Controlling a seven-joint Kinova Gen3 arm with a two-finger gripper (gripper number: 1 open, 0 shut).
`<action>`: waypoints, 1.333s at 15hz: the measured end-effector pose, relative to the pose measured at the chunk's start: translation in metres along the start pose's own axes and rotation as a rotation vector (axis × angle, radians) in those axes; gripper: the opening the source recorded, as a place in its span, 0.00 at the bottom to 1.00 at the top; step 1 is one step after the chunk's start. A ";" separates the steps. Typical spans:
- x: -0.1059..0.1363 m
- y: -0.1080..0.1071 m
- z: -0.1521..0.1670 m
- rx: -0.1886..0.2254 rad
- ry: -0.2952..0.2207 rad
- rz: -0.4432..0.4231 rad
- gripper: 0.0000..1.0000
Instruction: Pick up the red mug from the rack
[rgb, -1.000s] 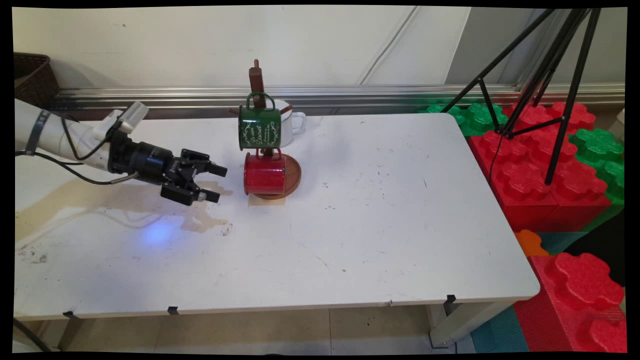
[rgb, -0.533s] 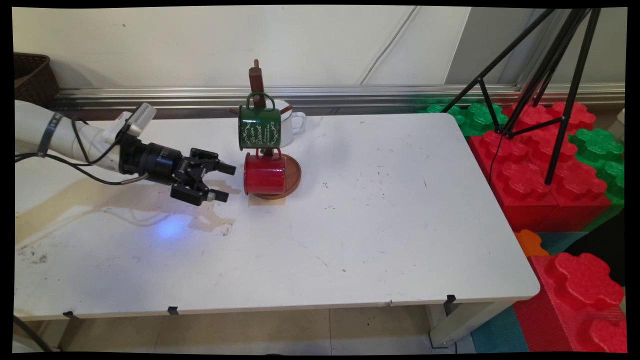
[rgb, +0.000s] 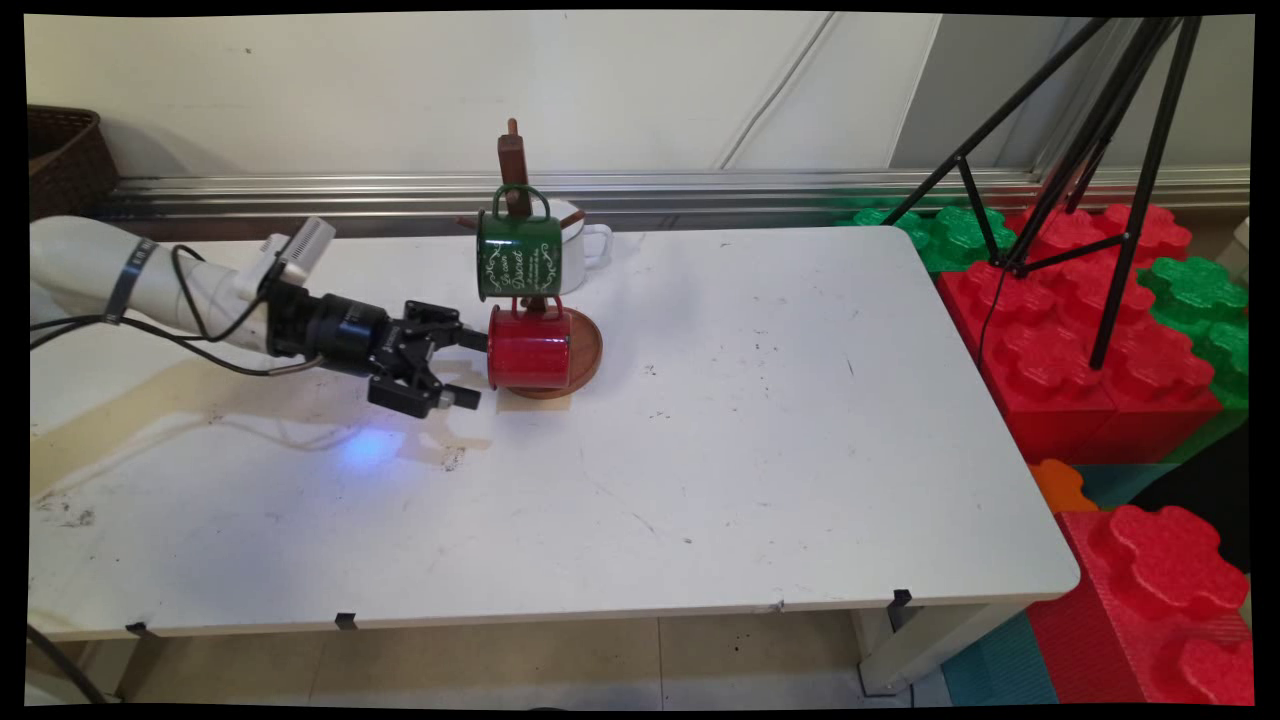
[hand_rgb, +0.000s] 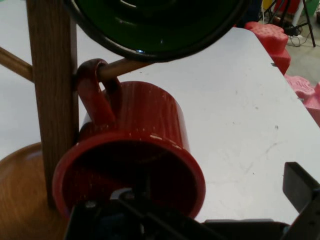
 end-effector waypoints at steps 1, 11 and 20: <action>-0.001 -0.001 0.004 0.000 0.004 0.003 1.00; -0.008 -0.007 0.036 0.016 0.027 -0.010 1.00; -0.011 -0.011 0.048 0.035 0.036 -0.032 0.00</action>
